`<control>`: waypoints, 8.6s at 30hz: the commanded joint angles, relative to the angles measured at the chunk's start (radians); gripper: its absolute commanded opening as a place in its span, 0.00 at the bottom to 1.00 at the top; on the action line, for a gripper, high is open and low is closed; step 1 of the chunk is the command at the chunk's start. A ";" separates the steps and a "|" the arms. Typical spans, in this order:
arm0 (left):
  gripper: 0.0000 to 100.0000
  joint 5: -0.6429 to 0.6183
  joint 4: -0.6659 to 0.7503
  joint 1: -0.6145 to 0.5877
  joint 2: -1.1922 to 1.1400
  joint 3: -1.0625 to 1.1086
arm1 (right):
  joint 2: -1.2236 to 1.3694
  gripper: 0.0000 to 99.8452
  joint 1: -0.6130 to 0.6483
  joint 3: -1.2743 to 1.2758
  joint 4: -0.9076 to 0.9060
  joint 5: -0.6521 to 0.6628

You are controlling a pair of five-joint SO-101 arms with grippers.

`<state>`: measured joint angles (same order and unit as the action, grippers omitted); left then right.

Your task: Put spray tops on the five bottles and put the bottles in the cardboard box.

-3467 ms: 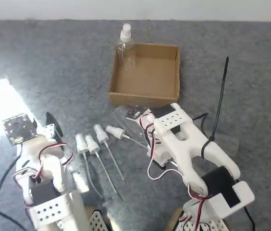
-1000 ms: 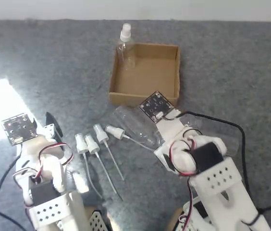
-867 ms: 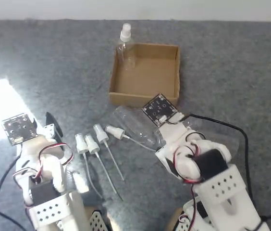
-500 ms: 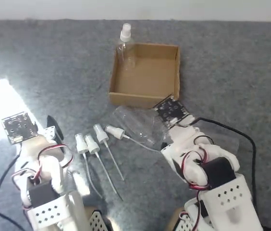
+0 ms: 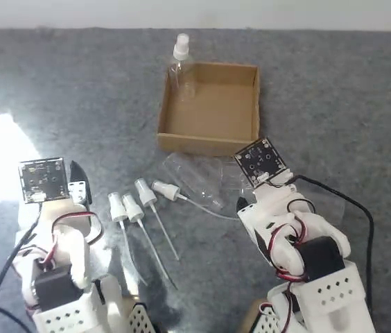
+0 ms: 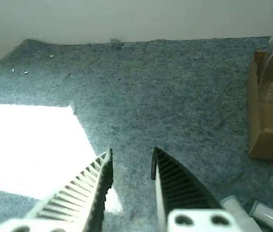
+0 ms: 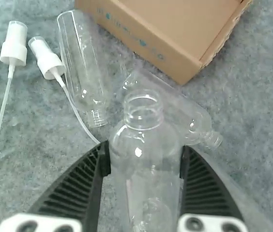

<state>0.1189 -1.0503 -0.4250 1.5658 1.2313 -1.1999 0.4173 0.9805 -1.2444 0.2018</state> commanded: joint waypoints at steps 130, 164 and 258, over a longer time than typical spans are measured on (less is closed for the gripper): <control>0.05 -0.500 -0.147 0.365 -1.217 -0.705 | -0.013 0.12 -0.012 0.051 0.101 0.011; 0.05 -0.560 0.058 0.353 -0.474 -0.443 | -0.024 0.12 0.180 0.135 0.358 -0.094; 0.06 -0.537 0.063 0.539 0.017 -0.197 | -0.022 0.11 0.513 0.295 0.708 -0.025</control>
<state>-0.4457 -0.9766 0.1120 1.5766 1.0380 -1.1999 0.9252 1.2827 -0.5616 0.1695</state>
